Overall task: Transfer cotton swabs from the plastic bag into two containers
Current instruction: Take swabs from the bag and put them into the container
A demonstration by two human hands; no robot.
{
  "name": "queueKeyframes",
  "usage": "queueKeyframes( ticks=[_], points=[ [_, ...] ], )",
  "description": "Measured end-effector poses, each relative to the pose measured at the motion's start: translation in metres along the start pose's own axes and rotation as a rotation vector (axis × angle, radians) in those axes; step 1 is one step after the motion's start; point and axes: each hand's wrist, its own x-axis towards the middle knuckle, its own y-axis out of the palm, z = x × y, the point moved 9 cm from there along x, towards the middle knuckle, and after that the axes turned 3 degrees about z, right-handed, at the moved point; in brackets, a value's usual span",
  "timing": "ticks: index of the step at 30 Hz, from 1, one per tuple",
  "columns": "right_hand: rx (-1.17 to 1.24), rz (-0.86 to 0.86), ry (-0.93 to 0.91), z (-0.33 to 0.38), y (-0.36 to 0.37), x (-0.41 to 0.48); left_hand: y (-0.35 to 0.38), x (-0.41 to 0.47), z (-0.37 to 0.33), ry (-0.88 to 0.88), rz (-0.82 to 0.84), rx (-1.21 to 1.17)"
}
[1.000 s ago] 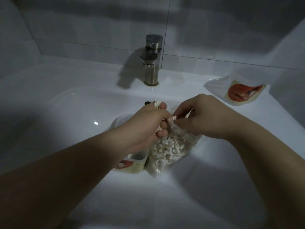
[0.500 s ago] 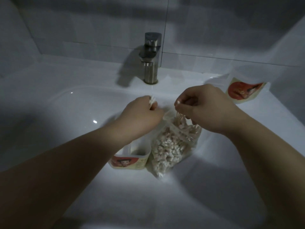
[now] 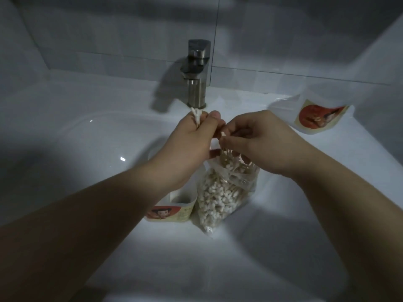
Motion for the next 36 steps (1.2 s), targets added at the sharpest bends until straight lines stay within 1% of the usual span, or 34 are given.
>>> queueKeyframes(
  ticks=[3,5,7,10,13,15,21,25,28,30,31,33,36],
  points=[
    [0.002,-0.041,-0.038,0.006,-0.004,-0.002,0.001,-0.003,0.008,-0.064,0.021,0.120],
    [0.025,-0.095,-0.058,0.008,-0.010,-0.003,-0.001,-0.003,0.012,-0.073,0.023,0.239],
    [0.083,-0.124,-0.059,0.007,-0.013,-0.004,0.002,-0.004,0.012,-0.065,0.062,0.308],
    [0.102,-0.094,-0.050,0.005,-0.010,-0.003,0.007,-0.006,0.012,-0.056,0.130,0.358],
    [0.068,-0.089,-0.010,-0.002,-0.009,-0.001,0.006,-0.006,0.015,-0.078,0.126,0.382],
    [0.005,-0.081,0.024,-0.006,-0.012,0.000,0.006,-0.005,0.019,-0.095,0.121,0.348],
    [-0.138,0.086,0.080,-0.009,0.001,-0.002,-0.006,0.002,0.030,-0.146,0.014,0.285],
    [-0.103,0.158,0.084,-0.009,0.007,-0.005,-0.013,0.002,0.032,-0.162,-0.065,0.137],
    [-0.028,0.249,0.066,-0.005,0.015,-0.009,-0.019,0.003,0.027,-0.137,-0.150,-0.038],
    [-0.034,0.273,0.067,-0.006,0.018,-0.010,-0.024,0.003,0.024,-0.132,-0.213,-0.181],
    [-0.050,0.271,0.071,-0.008,0.019,-0.009,-0.026,0.002,0.022,-0.133,-0.237,-0.215],
    [-0.008,0.260,0.085,-0.011,0.020,-0.007,-0.028,0.002,0.018,-0.128,-0.258,-0.232],
    [0.093,0.230,0.087,-0.012,0.020,-0.006,-0.022,0.002,0.011,-0.101,-0.217,-0.214]
  ],
)
